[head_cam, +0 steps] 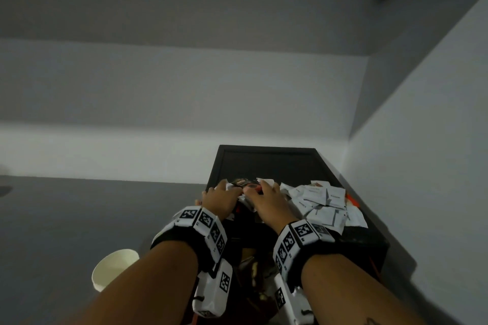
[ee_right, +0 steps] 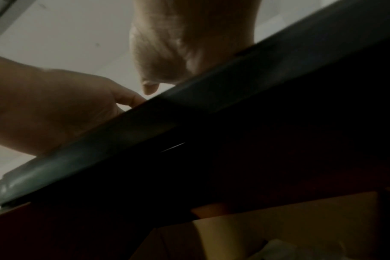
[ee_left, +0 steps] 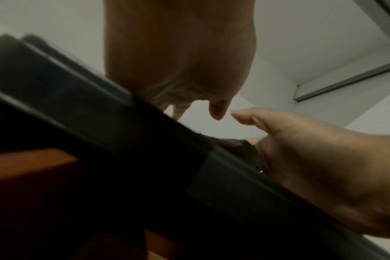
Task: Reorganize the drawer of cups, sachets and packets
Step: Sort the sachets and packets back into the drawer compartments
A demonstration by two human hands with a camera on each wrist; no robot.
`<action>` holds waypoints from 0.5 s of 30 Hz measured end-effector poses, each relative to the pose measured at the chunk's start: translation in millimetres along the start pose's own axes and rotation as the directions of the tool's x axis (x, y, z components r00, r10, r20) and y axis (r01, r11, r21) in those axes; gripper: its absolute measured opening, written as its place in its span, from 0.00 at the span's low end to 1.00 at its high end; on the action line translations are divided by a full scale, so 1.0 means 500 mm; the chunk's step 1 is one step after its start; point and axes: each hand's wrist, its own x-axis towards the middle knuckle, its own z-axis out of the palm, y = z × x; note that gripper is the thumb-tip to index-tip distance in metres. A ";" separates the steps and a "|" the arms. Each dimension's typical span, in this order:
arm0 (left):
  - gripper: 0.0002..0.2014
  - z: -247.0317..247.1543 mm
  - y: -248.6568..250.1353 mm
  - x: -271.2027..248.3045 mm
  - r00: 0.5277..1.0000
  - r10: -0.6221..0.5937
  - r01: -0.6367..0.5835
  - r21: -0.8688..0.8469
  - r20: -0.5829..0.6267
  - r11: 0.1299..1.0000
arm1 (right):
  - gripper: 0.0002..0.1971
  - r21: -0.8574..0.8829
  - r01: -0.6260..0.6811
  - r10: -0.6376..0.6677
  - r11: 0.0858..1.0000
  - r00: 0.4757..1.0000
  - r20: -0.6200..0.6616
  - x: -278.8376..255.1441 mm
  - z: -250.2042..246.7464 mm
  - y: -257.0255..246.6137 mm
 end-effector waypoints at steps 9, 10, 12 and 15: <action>0.33 0.001 0.000 -0.013 0.993 0.107 -0.117 -0.221 -0.054 0.968 | 0.34 -0.168 -0.118 0.118 0.979 0.993 -0.009 0.044 0.009 -0.004; 0.38 0.000 0.001 -0.019 0.992 0.121 -0.129 -0.282 -0.047 0.951 | 0.34 -0.201 -0.121 0.120 0.972 0.993 -0.018 0.047 0.012 -0.004; 0.42 -0.003 0.000 -0.022 0.989 0.139 -0.151 -0.368 -0.059 0.917 | 0.33 -0.227 -0.127 0.125 0.966 0.992 -0.023 0.054 0.018 -0.003; 0.41 -0.005 0.000 -0.029 0.976 0.204 -0.217 -0.378 -0.074 0.900 | 0.32 -0.208 -0.105 0.106 0.972 0.994 -0.004 0.054 0.025 -0.006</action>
